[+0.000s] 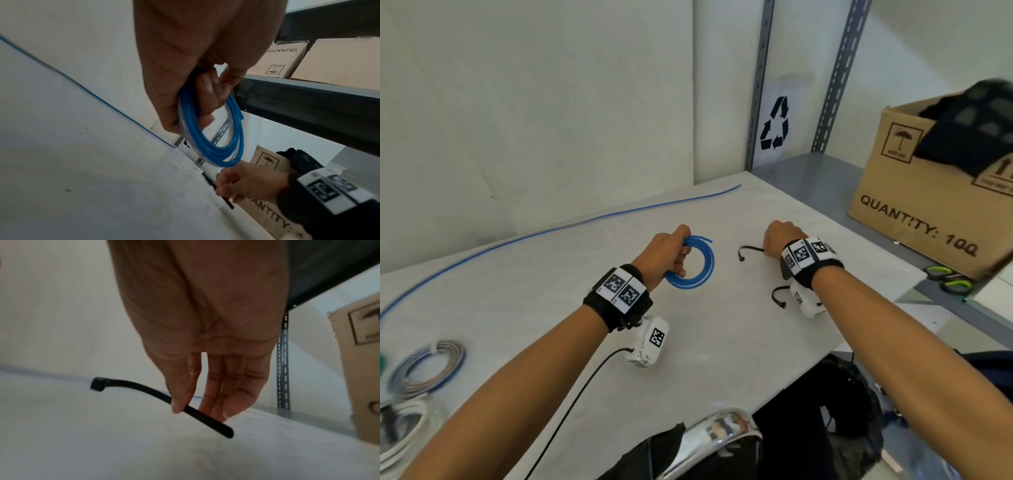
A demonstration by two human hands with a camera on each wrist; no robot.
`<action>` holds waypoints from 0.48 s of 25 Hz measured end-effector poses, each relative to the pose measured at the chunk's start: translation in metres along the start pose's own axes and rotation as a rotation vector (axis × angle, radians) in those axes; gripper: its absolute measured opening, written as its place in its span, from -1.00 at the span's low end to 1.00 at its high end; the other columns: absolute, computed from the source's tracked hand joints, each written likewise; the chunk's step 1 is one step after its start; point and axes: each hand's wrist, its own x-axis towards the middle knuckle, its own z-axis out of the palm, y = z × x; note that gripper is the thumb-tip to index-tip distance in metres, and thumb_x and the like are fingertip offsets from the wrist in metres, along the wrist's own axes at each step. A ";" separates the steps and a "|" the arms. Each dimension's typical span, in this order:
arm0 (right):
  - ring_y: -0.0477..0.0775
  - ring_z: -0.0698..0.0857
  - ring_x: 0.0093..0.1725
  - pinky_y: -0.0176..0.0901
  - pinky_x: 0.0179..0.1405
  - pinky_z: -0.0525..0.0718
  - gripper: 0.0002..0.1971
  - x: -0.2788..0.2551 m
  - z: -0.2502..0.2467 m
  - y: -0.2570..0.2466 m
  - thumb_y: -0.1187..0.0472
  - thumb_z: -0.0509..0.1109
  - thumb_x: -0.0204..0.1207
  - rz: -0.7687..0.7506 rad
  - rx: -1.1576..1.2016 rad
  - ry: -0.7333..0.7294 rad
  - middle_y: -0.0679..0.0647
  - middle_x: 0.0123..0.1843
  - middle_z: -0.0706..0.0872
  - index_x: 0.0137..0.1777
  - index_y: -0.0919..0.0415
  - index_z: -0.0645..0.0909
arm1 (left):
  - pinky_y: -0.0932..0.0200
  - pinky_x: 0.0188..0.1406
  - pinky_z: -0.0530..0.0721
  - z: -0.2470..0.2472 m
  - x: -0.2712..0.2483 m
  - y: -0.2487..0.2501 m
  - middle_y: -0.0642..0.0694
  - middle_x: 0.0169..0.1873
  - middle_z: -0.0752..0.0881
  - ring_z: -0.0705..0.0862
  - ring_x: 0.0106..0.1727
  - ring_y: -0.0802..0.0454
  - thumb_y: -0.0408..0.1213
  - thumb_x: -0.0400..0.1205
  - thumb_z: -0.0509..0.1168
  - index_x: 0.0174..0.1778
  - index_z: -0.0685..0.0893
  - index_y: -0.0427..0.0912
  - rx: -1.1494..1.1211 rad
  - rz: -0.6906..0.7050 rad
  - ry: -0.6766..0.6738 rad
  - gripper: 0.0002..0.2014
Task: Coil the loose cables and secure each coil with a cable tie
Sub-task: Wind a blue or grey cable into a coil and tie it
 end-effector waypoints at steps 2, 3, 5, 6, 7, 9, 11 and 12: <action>0.21 0.77 0.05 -0.10 0.00 0.71 -0.82 -0.004 -0.016 -0.029 0.25 0.56 0.50 -0.108 0.258 -0.013 0.21 0.08 0.81 0.08 0.24 0.77 | 0.10 -0.41 0.47 -0.020 -0.001 -0.003 0.02 -0.56 0.29 0.22 -0.64 0.11 -0.16 0.76 0.11 -0.42 0.39 -0.13 -0.044 0.001 0.063 -0.61; 0.16 0.78 -0.02 -0.10 -0.01 0.73 -0.81 -0.010 -0.023 -0.045 0.28 0.59 0.47 -0.192 0.431 -0.031 0.20 0.01 0.83 0.06 0.23 0.75 | 0.10 -0.42 0.46 -0.029 -0.002 -0.004 0.02 -0.55 0.29 0.22 -0.64 0.11 -0.16 0.76 0.11 -0.41 0.39 -0.13 -0.075 0.002 0.096 -0.62; 0.12 0.79 -0.21 -0.13 -0.16 0.75 -0.81 -0.028 -0.039 -0.087 0.38 0.57 0.49 -0.359 0.758 -0.089 0.25 -0.12 0.82 0.04 0.24 0.65 | 0.10 -0.43 0.45 -0.055 -0.008 -0.005 0.02 -0.56 0.29 0.20 -0.64 0.10 -0.16 0.76 0.12 -0.40 0.40 -0.13 -0.140 0.010 0.182 -0.63; 0.10 0.77 -0.29 -0.15 -0.24 0.73 -0.84 -0.037 -0.046 -0.111 0.41 0.53 0.52 -0.441 0.855 -0.108 0.26 -0.18 0.80 0.02 0.26 0.65 | 0.10 -0.43 0.44 -0.070 -0.011 -0.006 0.03 -0.57 0.30 0.20 -0.64 0.10 -0.16 0.76 0.12 -0.40 0.40 -0.13 -0.171 0.018 0.230 -0.63; 0.06 0.77 -0.33 -0.18 -0.27 0.71 -0.90 -0.044 -0.048 -0.132 0.42 0.49 0.56 -0.520 0.911 -0.125 0.24 -0.21 0.79 0.02 0.28 0.68 | 0.10 -0.43 0.44 -0.082 -0.015 -0.007 0.05 -0.60 0.29 0.19 -0.64 0.10 -0.16 0.77 0.12 -0.39 0.40 -0.13 -0.199 0.026 0.271 -0.63; 0.01 0.79 -0.29 -0.21 -0.19 0.74 -0.88 -0.061 -0.049 -0.182 0.40 0.41 0.65 -0.661 1.026 -0.197 0.18 -0.18 0.79 0.11 0.31 0.75 | 0.10 -0.41 0.43 -0.114 -0.028 -0.011 0.07 -0.63 0.26 0.18 -0.64 0.10 -0.16 0.77 0.10 -0.40 0.38 -0.13 -0.255 0.049 0.364 -0.63; 0.03 0.82 -0.15 -0.19 -0.06 0.78 -0.81 -0.080 -0.047 -0.222 0.41 0.35 0.69 -0.734 1.186 -0.293 0.15 -0.09 0.81 0.23 0.35 0.72 | 0.09 -0.39 0.42 -0.143 -0.038 -0.016 0.05 -0.60 0.23 0.17 -0.64 0.09 -0.16 0.75 0.08 -0.40 0.36 -0.11 -0.323 0.072 0.438 -0.63; 0.04 0.82 -0.13 -0.17 -0.03 0.78 -0.79 -0.090 -0.046 -0.237 0.42 0.36 0.68 -0.766 1.261 -0.314 0.16 -0.07 0.81 0.26 0.37 0.70 | 0.10 -0.39 0.42 -0.156 -0.043 -0.018 0.03 -0.57 0.22 0.16 -0.63 0.09 -0.16 0.74 0.08 -0.41 0.35 -0.10 -0.359 0.084 0.464 -0.64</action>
